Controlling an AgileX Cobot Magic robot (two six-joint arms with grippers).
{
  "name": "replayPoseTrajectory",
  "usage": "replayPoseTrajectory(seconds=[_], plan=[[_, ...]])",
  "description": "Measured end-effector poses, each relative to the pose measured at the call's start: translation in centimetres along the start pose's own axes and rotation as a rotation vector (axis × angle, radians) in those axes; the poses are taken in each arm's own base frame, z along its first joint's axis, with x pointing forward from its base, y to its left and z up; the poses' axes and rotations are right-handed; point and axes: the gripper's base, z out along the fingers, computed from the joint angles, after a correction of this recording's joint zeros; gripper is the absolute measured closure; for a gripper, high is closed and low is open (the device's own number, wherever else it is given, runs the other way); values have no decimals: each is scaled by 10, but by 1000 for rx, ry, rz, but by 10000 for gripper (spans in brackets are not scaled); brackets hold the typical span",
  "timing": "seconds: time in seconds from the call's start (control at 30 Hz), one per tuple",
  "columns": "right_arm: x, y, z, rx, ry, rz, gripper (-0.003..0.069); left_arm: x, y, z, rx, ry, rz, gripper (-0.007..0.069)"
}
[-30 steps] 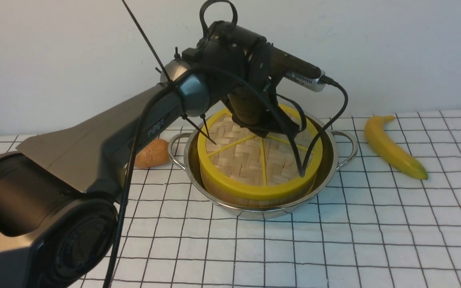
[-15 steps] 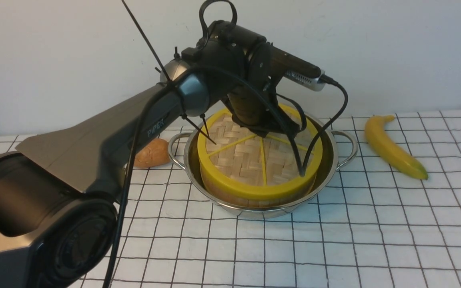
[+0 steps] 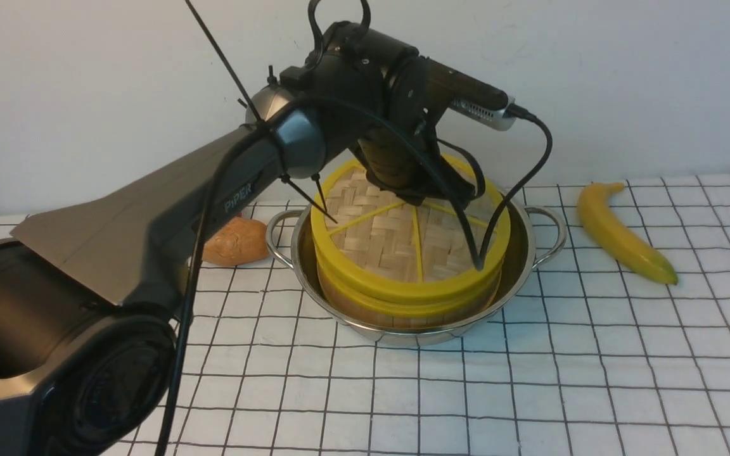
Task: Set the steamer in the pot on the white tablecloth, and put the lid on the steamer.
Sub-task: 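Place the yellow bamboo steamer lid onto the steamer in the pot with the left gripper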
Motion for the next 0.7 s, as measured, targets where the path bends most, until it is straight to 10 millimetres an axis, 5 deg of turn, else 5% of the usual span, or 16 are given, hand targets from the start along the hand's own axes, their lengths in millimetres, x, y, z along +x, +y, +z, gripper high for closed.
replayPoseTrajectory(seconds=[0.7], plan=[[0,0,0,0,1,0,252,1,-2,4,16,9,-10,508]])
